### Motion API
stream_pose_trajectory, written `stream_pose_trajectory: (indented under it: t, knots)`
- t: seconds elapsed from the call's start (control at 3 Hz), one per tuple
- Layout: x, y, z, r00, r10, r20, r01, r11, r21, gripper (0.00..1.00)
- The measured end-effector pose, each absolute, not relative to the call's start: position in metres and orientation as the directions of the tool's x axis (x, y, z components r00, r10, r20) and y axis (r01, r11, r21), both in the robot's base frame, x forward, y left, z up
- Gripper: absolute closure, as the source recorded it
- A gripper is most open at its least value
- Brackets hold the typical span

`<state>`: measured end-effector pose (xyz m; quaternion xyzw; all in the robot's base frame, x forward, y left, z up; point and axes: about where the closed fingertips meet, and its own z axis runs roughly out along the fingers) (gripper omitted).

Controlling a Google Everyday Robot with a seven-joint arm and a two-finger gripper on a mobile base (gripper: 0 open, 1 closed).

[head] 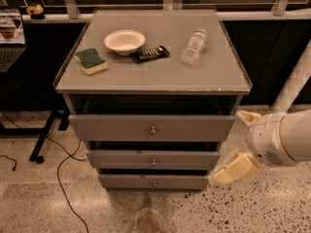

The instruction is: Open bottom drawer

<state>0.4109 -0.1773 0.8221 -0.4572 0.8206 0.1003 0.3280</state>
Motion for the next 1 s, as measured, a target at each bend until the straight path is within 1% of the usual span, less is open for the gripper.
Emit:
stream_pose_trajectory:
  t: [0.33, 0.67, 1.0]
  knots:
    - [0.408, -0.175, 0.825, -0.348, -0.68, -0.646, -0.823, 0.552, -0.138, 0.0]
    - [0.405, -0.176, 0.798, -0.369, -0.626, -0.687, -0.805, 0.585, -0.101, 0.0]
    - [0.408, -0.18, 0.758, -0.409, -0.549, -0.729, -0.752, 0.655, -0.071, 0.0]
